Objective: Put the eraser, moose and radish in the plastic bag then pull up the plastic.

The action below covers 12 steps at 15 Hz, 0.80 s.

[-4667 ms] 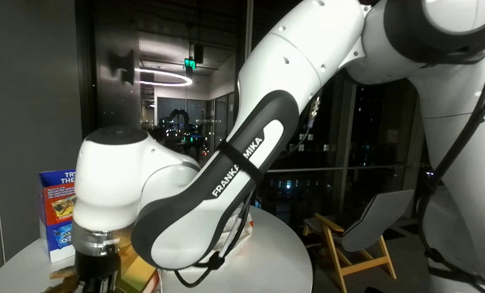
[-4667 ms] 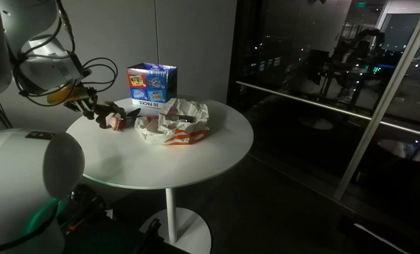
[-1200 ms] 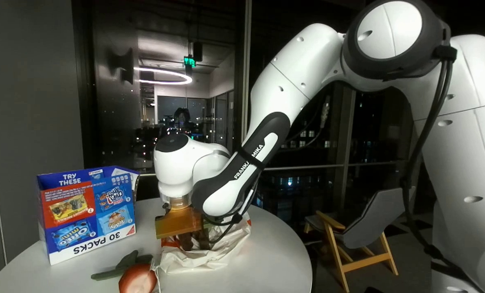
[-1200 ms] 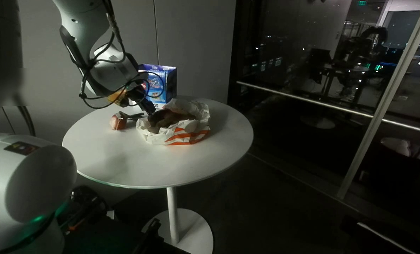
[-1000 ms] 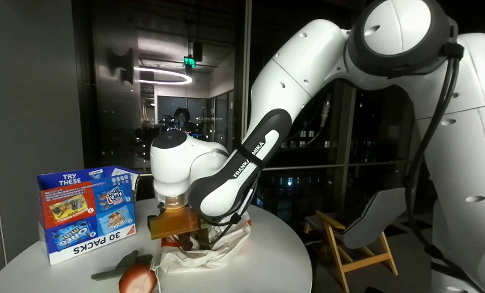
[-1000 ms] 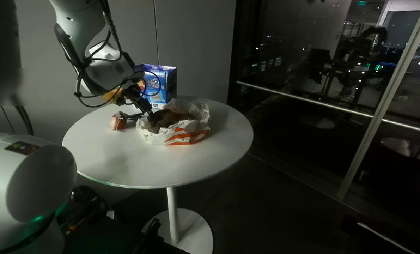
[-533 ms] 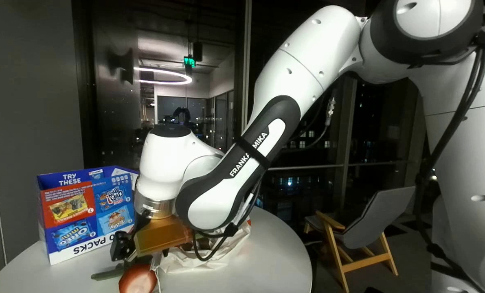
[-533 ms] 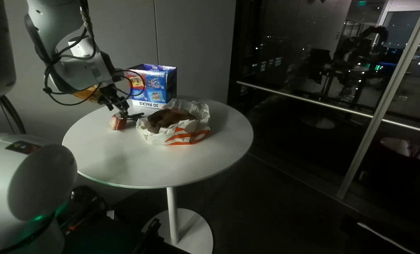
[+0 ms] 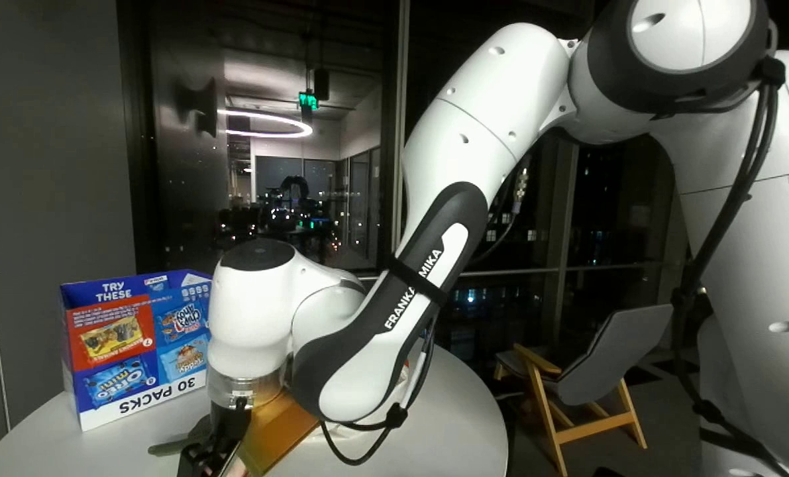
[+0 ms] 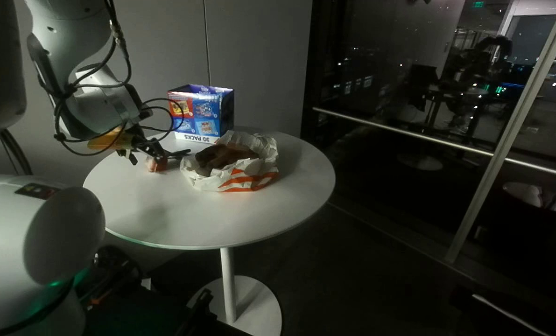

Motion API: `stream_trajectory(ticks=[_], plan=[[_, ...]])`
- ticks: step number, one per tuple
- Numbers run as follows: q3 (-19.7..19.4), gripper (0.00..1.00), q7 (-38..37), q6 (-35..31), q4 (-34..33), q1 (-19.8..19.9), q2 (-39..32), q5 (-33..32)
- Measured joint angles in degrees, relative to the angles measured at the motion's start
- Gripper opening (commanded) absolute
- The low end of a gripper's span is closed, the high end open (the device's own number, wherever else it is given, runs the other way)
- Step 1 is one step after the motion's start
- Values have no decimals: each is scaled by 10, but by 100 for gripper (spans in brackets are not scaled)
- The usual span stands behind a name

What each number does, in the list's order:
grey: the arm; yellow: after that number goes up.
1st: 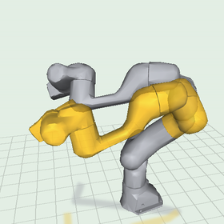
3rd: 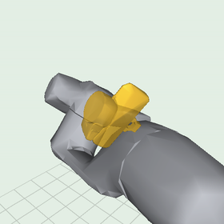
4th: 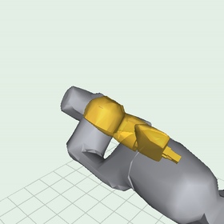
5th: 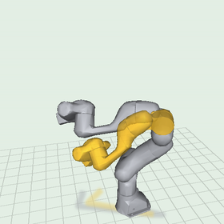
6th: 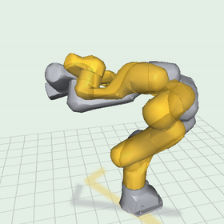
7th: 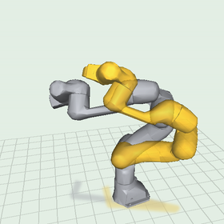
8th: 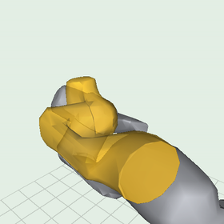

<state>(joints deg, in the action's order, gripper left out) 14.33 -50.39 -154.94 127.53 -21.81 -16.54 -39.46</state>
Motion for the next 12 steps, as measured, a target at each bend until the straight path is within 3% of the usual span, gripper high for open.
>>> stream_trajectory(ticks=[3,7,8,9,12], plan=[[-25,100,-35,8,-9,-21,-5,-91],[-34,100,-55,8,-21,-32,-17,-141],[-36,75,-62,8,-26,-35,-22,-155],[-40,75,-69,10,-32,-37,-27,-170],[-53,49,-96,20,-54,-46,-43,-213]])
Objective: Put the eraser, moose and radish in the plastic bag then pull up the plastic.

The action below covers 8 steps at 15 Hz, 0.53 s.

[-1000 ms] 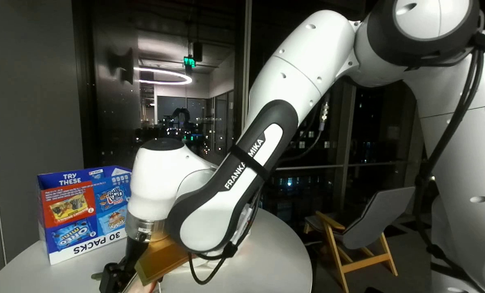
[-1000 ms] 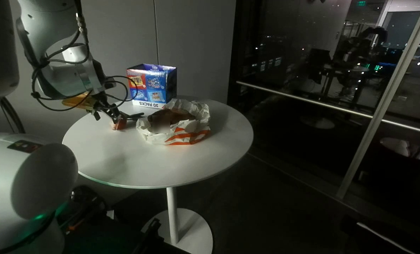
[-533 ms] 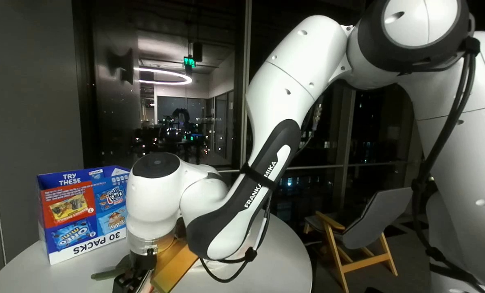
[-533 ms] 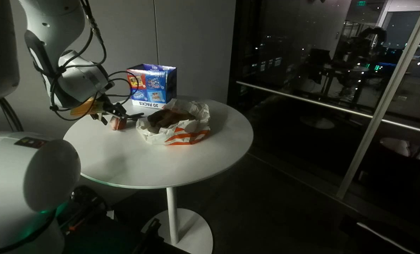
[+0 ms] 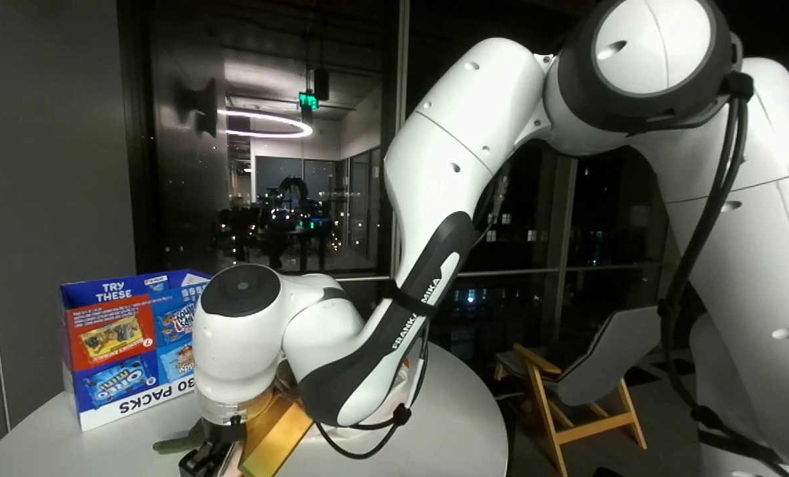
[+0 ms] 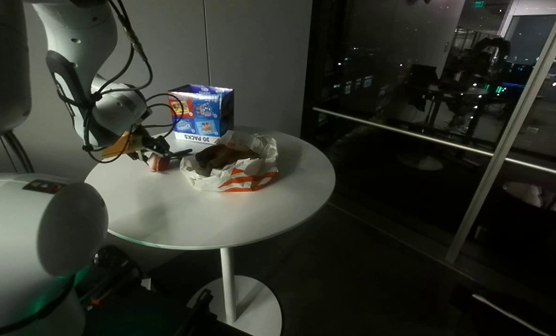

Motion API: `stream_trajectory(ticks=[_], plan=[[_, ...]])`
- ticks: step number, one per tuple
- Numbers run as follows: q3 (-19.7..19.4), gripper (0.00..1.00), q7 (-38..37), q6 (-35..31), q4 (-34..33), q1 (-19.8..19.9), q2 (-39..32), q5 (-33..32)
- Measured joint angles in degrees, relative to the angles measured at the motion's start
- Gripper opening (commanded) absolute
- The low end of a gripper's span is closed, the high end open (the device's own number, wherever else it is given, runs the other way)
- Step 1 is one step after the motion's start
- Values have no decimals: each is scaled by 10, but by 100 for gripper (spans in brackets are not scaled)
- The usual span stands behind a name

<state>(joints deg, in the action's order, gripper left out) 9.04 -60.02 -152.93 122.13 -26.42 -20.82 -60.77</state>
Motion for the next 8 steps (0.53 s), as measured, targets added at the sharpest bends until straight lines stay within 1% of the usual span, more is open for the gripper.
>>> stream_trajectory(ticks=[1,4,5,7,8], plan=[[-2,43,-6,3,-6,-2,-5,-9],[-5,19,-18,12,-19,-6,-13,-22],[-5,13,-20,14,-21,-6,-14,-23],[-5,9,-27,19,-24,-8,-14,-30],[-4,11,-32,23,-27,-8,-14,-33]])
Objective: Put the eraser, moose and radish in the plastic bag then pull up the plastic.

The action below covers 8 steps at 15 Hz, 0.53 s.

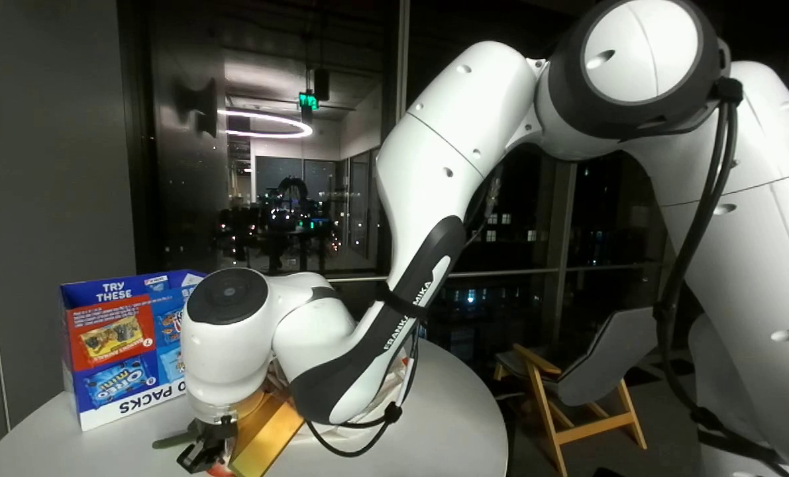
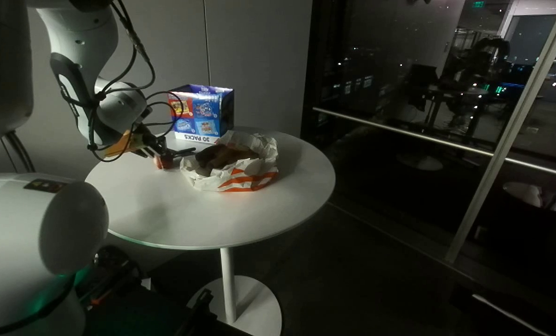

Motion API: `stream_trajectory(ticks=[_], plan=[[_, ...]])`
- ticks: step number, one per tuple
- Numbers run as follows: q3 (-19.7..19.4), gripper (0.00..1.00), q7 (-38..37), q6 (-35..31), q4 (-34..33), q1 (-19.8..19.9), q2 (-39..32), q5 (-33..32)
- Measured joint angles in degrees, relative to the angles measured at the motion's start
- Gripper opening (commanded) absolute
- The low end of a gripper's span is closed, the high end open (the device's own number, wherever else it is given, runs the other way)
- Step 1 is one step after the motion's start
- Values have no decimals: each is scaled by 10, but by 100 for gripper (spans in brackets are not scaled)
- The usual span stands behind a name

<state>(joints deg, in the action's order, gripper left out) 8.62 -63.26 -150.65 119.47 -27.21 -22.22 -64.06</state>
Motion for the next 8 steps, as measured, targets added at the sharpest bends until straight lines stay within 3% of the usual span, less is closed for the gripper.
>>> stream_trajectory(ticks=[8], plan=[[-1,12,-95,101,-10,10,60,-35]])
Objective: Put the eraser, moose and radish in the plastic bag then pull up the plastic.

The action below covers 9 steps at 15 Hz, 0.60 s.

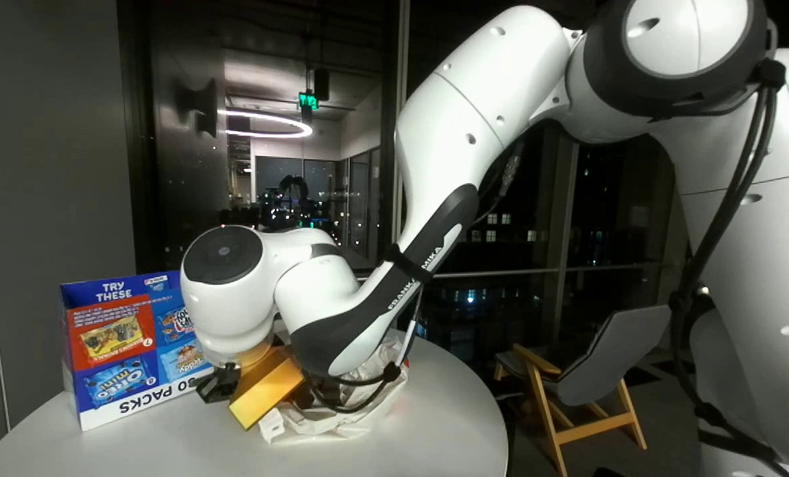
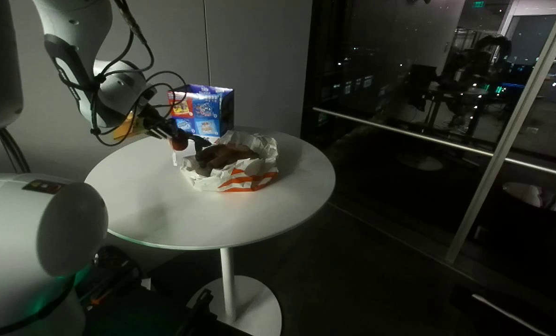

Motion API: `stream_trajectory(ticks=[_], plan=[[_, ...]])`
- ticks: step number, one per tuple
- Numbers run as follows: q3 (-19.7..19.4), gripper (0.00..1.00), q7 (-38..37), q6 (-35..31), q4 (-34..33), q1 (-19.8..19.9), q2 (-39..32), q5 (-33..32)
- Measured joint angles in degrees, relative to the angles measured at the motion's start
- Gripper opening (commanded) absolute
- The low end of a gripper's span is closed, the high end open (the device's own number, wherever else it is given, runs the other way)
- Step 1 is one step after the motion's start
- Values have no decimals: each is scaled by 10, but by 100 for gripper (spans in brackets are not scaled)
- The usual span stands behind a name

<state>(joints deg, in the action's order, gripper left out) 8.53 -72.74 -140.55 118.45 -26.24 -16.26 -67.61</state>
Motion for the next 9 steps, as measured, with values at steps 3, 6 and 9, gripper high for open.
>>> stream_trajectory(ticks=[3,6,9], plan=[[1,12,-42,68,8,17,44,-26],[2,12,-84,130,24,42,81,-40],[2,12,-134,196,41,67,100,-51]])
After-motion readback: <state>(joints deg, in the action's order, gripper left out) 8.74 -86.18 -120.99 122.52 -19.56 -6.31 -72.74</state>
